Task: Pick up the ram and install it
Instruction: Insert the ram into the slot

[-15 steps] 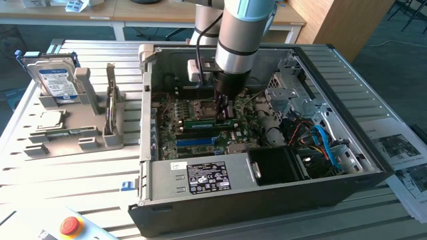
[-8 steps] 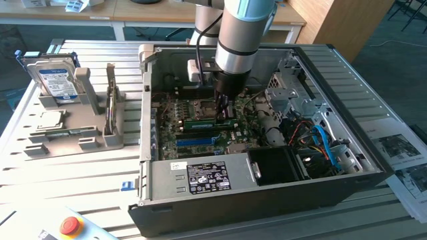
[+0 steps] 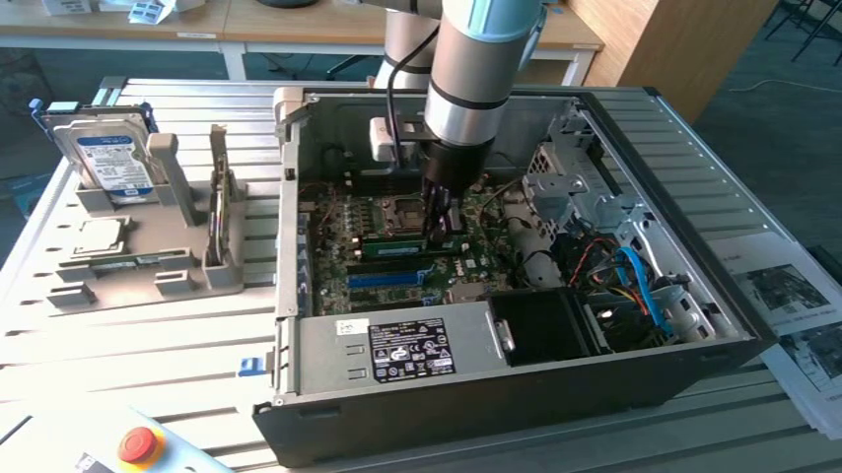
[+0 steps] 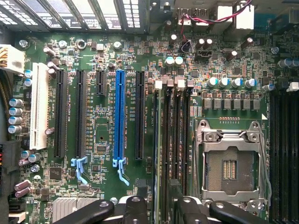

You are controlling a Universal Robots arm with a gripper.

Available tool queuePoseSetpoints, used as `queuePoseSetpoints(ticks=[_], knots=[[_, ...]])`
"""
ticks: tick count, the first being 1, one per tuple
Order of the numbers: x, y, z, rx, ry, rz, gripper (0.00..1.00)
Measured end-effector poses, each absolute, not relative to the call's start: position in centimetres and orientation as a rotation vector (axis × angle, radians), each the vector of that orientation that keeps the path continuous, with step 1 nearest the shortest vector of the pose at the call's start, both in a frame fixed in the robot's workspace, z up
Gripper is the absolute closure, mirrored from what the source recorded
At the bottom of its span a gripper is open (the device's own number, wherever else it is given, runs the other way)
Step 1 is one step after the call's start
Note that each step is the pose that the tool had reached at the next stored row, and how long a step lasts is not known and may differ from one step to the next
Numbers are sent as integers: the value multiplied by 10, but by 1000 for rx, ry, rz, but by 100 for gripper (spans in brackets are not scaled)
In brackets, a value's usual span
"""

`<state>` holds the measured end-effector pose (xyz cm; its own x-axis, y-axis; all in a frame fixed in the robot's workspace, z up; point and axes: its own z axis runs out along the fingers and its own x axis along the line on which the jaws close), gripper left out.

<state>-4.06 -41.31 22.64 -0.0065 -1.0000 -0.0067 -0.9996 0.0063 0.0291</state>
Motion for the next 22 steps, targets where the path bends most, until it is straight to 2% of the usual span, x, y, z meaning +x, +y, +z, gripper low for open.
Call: queuePoseSetpoints(ticks=[22], knots=[[-41,-413,253,2203,-2216,-39,69]])
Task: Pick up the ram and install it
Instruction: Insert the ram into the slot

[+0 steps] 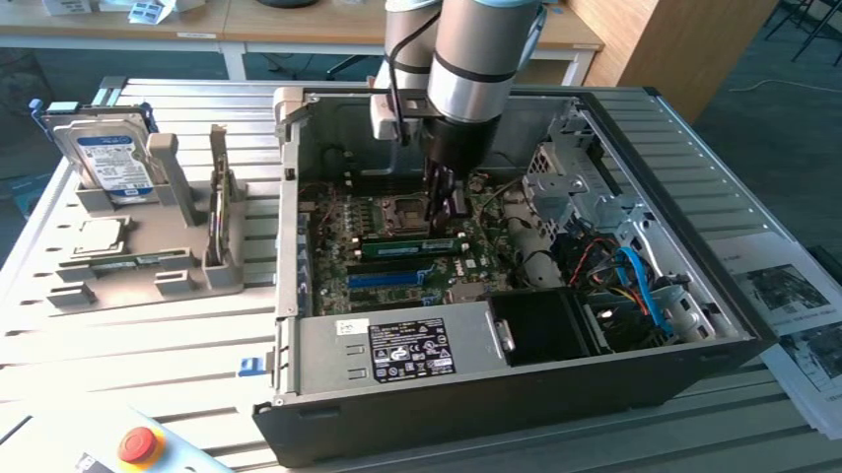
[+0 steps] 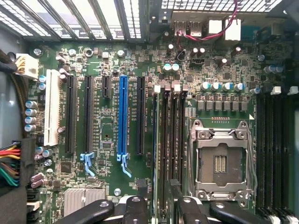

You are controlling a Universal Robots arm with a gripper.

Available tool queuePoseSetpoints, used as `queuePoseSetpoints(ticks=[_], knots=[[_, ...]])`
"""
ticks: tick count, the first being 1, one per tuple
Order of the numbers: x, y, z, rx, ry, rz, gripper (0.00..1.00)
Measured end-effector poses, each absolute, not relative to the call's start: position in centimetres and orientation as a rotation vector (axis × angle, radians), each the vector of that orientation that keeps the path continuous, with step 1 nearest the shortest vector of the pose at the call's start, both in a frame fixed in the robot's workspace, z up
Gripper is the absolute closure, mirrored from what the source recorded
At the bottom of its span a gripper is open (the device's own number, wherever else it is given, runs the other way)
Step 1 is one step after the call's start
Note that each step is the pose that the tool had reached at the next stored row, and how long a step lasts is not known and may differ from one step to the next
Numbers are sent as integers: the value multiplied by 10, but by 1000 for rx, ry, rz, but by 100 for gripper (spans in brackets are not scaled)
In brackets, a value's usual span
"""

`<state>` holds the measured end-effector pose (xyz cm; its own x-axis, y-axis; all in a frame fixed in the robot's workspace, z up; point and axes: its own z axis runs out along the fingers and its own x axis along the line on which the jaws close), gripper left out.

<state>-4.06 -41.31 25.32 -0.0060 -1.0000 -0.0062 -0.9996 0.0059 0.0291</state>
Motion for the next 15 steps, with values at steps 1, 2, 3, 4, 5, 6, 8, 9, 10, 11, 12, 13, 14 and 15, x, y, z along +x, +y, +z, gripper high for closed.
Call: queuePoseSetpoints(ticks=[1,2,3,4,5,6,8,9,10,11,12,13,14,15], knots=[[-41,-413,255,2204,-2216,-39,69],[-41,-413,256,2204,-2216,-39,69],[-41,-413,258,2205,-2215,-39,69],[-41,-413,259,2205,-2214,-39,69],[-41,-413,261,2206,-2213,-39,69],[-41,-413,262,2207,-2213,-39,69],[-41,-413,264,2207,-2212,-39,69],[-41,-413,266,2208,-2212,-39,69],[-41,-413,268,2208,-2212,-39,69],[-41,-413,270,2208,-2211,-39,69],[-41,-413,273,2208,-2211,-38,69],[-41,-413,275,2208,-2211,-38,69],[-41,-413,277,2208,-2211,-38,69],[-41,-413,280,2208,-2211,-38,69]])
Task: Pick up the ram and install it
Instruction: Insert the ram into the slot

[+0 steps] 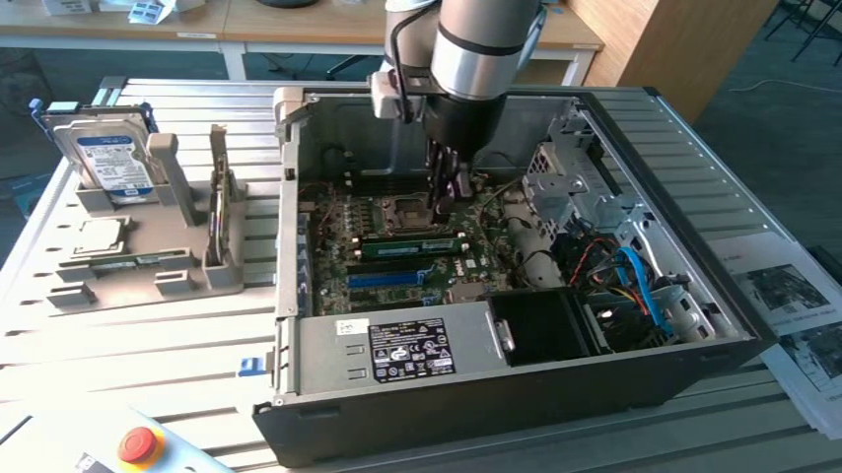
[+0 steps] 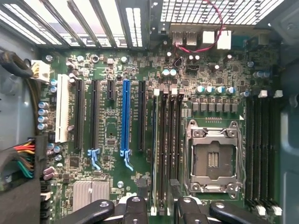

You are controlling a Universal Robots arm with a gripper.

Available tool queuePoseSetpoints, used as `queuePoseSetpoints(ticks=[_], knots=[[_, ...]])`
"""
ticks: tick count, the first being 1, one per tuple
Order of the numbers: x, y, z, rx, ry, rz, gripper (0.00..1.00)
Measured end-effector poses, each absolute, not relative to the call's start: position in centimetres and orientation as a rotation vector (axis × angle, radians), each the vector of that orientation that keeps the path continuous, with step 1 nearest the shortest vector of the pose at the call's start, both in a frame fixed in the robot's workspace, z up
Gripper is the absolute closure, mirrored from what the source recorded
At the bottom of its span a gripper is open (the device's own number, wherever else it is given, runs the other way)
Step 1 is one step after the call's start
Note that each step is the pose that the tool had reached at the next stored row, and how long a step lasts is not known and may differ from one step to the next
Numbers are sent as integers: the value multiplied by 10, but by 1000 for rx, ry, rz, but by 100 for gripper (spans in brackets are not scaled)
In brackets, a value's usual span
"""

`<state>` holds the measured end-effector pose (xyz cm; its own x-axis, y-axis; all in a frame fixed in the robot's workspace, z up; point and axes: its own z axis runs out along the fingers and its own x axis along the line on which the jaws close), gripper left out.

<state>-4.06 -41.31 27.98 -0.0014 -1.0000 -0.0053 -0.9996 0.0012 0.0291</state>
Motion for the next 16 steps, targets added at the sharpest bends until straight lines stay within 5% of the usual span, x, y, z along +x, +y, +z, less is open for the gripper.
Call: queuePoseSetpoints(ticks=[16], knots=[[-41,-413,317,2205,-2208,-32,69]])
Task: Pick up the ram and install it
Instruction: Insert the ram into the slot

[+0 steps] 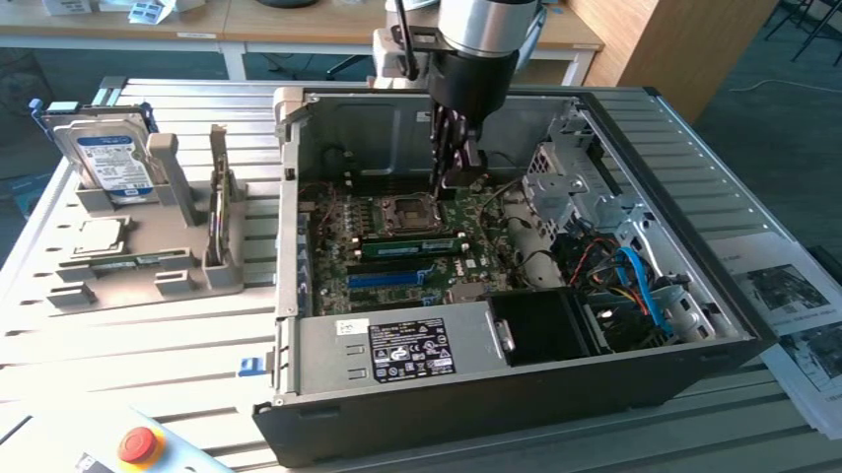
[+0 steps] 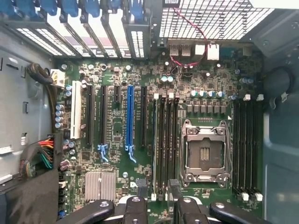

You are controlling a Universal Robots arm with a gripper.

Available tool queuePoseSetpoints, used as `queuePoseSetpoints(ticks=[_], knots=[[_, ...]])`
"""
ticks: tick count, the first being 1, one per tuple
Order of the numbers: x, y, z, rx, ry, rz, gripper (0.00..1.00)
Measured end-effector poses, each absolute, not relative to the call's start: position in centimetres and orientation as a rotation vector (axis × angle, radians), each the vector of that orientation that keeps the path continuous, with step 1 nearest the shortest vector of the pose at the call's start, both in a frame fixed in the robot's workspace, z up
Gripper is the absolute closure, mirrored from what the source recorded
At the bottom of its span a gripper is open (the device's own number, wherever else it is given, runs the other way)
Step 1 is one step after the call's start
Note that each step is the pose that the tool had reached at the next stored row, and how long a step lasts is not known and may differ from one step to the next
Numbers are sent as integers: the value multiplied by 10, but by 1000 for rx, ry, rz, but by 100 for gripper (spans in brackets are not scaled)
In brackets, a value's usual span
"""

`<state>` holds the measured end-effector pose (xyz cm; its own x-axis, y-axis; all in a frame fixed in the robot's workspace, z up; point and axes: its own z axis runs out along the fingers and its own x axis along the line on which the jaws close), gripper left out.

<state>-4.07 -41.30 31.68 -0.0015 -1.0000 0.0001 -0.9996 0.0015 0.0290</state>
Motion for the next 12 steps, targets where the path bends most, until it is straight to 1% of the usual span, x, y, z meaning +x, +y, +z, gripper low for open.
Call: queuePoseSetpoints(ticks=[12], knots=[[-41,-413,322,2205,-2208,-32,69]])
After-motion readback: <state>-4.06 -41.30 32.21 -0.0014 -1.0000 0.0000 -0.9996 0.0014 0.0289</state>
